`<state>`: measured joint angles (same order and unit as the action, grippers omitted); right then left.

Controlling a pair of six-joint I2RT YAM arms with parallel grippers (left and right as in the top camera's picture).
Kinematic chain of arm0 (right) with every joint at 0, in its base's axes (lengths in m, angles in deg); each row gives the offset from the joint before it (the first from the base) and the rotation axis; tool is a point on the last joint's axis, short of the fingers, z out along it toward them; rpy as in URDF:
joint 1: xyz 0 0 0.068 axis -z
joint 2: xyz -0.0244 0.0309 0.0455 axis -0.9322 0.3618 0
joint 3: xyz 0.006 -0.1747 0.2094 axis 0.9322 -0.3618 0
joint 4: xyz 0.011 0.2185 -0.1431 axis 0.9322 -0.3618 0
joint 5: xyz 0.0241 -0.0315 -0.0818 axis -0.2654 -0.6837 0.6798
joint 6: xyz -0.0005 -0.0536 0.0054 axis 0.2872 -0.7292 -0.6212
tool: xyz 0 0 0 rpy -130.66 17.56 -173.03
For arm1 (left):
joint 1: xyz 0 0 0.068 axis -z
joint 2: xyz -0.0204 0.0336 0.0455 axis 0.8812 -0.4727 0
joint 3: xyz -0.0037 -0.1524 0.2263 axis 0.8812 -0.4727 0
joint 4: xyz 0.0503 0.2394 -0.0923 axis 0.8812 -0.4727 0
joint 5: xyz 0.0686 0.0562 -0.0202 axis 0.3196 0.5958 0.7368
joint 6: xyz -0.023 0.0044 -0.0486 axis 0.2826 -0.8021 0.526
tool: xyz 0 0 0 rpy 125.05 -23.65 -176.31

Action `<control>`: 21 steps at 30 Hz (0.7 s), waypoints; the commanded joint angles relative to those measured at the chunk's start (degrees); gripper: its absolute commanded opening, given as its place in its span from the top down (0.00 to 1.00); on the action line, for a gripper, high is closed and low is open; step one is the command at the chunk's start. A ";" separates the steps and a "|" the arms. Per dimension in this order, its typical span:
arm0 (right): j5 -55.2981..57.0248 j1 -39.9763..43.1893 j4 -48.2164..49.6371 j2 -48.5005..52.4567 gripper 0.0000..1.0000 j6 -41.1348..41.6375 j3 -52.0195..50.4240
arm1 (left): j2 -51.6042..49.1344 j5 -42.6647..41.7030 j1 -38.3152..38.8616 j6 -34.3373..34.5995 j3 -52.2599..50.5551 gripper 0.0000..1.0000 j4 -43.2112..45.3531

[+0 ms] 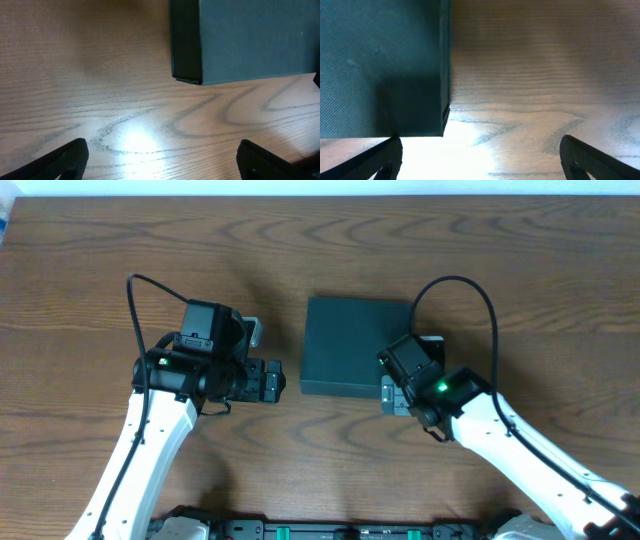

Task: Pack container
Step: 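Withdraw both grippers from the closed box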

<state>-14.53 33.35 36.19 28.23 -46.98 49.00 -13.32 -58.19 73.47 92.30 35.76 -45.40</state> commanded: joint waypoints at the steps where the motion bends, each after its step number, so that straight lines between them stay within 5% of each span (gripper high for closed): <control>1: 1.38 0.92 0.42 0.28 0.01 1.46 -0.48 | 0.74 0.39 0.13 0.17 0.22 0.04 -0.02; 17: -5.35 0.87 -6.08 -17.62 0.01 -3.19 7.85 | 1.66 1.16 0.13 0.24 0.22 0.04 -0.11; 21: 2.67 0.90 -14.43 -22.34 0.01 0.24 7.82 | 3.41 16.48 0.13 4.72 0.22 0.04 -1.18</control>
<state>-18.07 33.63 24.39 7.56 -48.82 56.65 -11.81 -53.44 73.54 93.68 35.74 -46.34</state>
